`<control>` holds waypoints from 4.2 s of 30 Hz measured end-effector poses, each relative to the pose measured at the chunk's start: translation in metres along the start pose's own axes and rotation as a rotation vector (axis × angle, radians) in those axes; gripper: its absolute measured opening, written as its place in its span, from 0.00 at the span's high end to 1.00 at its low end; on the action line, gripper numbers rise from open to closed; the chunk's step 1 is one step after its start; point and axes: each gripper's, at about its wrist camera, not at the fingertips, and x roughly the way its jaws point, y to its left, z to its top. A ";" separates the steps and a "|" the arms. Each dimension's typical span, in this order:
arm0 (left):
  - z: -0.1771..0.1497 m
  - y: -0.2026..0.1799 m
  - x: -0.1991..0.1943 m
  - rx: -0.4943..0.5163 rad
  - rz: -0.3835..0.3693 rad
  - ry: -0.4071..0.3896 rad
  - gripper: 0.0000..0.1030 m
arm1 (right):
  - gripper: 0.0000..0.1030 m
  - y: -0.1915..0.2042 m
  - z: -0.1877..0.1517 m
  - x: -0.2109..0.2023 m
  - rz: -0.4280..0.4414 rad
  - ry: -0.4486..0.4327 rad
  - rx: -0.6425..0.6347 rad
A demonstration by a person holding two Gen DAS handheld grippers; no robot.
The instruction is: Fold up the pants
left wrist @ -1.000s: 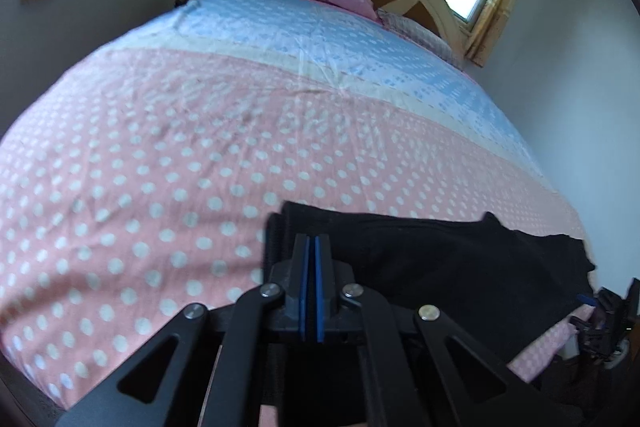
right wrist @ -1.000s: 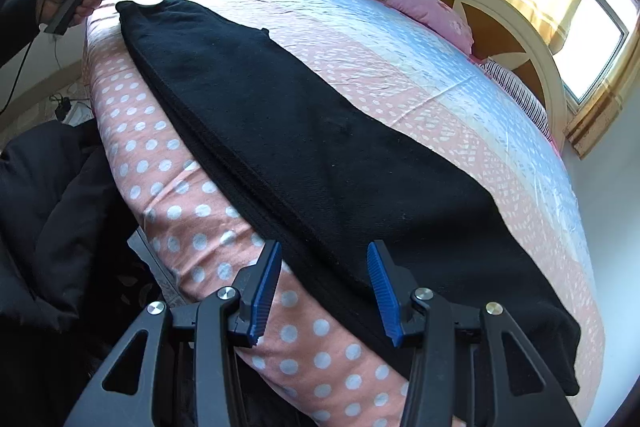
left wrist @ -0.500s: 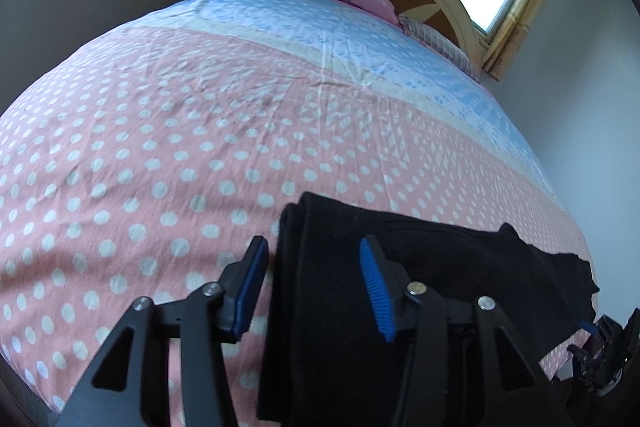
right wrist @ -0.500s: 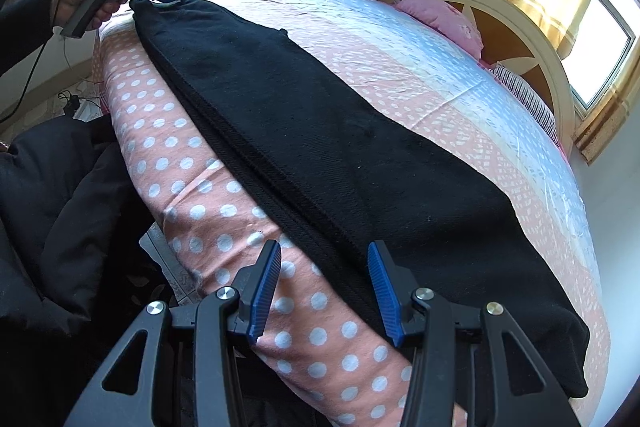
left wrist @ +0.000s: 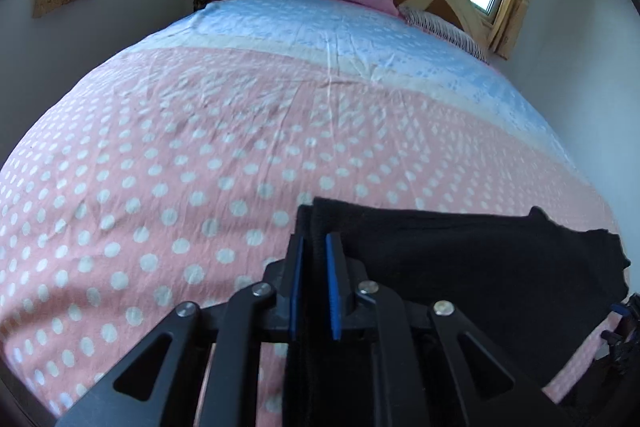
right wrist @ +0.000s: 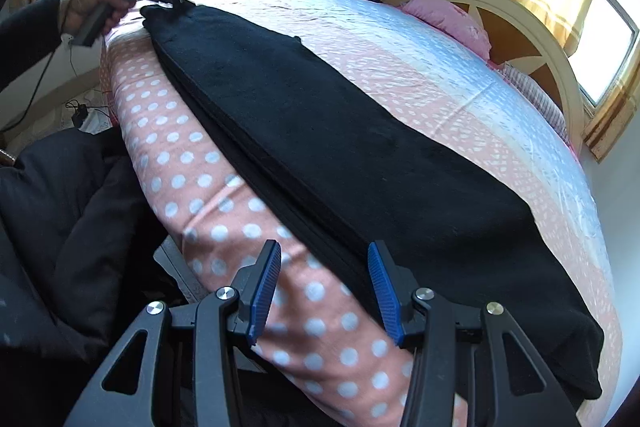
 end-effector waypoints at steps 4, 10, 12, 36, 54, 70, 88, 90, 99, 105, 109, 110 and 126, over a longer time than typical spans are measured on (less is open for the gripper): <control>-0.003 0.008 -0.006 -0.058 -0.029 -0.019 0.75 | 0.54 0.014 0.018 0.003 0.046 -0.026 -0.021; 0.000 0.004 -0.040 -0.070 0.047 -0.135 0.59 | 0.54 0.017 0.042 0.030 0.114 -0.011 0.020; 0.001 -0.007 -0.056 -0.053 0.048 -0.179 0.50 | 0.54 0.012 0.040 0.044 0.160 0.043 0.083; -0.086 -0.299 0.005 0.519 -0.407 0.106 0.49 | 0.54 -0.172 -0.137 -0.037 0.113 -0.076 1.120; -0.078 -0.285 0.014 0.409 -0.498 0.109 0.49 | 0.95 -0.183 -0.136 -0.030 0.133 -0.188 1.254; -0.074 -0.277 0.016 0.388 -0.547 0.124 0.49 | 0.96 -0.154 -0.148 -0.062 0.058 -0.166 1.198; -0.068 -0.275 0.009 0.391 -0.625 0.153 0.49 | 0.66 -0.157 -0.158 -0.057 -0.039 -0.079 1.151; -0.071 -0.283 -0.001 0.441 -0.644 0.138 0.49 | 0.56 -0.155 -0.152 -0.066 -0.108 -0.082 1.119; -0.097 -0.341 -0.010 0.593 -0.654 0.113 0.49 | 0.56 -0.112 -0.083 -0.072 -0.139 -0.136 0.818; -0.113 -0.372 0.012 0.677 -0.602 0.173 0.60 | 0.56 -0.109 -0.088 -0.065 -0.130 -0.145 0.820; -0.108 -0.364 0.014 0.654 -0.614 0.218 0.96 | 0.56 -0.118 -0.100 -0.074 -0.165 -0.181 0.897; -0.108 -0.363 0.013 0.643 -0.623 0.223 0.97 | 0.56 -0.123 -0.104 -0.076 -0.173 -0.187 0.923; -0.096 -0.339 0.009 0.505 -0.667 0.261 0.82 | 0.41 -0.151 -0.134 -0.095 -0.222 -0.219 1.062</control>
